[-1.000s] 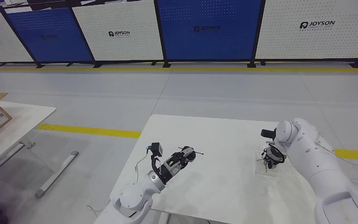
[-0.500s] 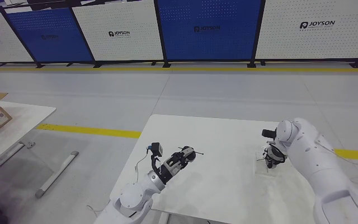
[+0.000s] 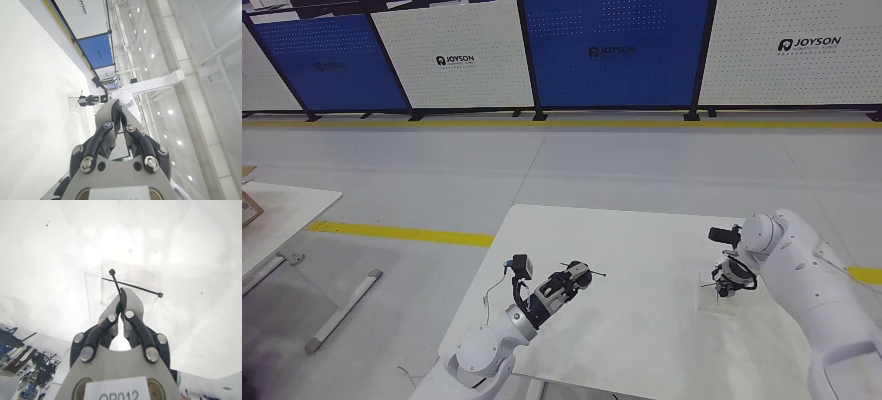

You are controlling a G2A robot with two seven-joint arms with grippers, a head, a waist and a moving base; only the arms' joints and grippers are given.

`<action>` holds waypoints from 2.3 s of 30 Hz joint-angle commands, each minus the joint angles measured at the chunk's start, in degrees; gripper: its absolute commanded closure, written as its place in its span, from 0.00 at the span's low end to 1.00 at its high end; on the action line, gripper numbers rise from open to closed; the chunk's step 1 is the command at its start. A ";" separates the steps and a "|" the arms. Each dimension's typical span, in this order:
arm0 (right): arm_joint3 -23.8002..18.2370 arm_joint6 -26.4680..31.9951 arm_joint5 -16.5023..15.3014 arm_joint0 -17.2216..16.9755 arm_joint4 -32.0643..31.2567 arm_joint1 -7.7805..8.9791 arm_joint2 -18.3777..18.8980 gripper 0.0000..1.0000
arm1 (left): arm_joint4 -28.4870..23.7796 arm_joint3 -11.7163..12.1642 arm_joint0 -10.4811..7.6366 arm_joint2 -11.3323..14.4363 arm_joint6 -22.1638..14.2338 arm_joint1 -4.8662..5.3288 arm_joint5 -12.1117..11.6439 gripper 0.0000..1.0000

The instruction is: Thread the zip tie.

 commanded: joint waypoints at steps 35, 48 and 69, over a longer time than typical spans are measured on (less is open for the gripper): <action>-2.37 2.50 3.81 -0.68 -2.28 0.55 1.13 0.85 | 0.00 0.00 0.00 0.00 0.00 0.00 0.00 1.00; -1.89 2.28 6.70 -0.83 -3.87 -0.60 0.30 0.84 | 0.00 0.00 0.00 0.00 0.00 0.00 0.00 1.00; 2.24 1.04 6.22 0.36 -4.43 -2.51 0.08 0.79 | 0.00 0.00 0.00 0.00 0.00 0.00 0.00 1.00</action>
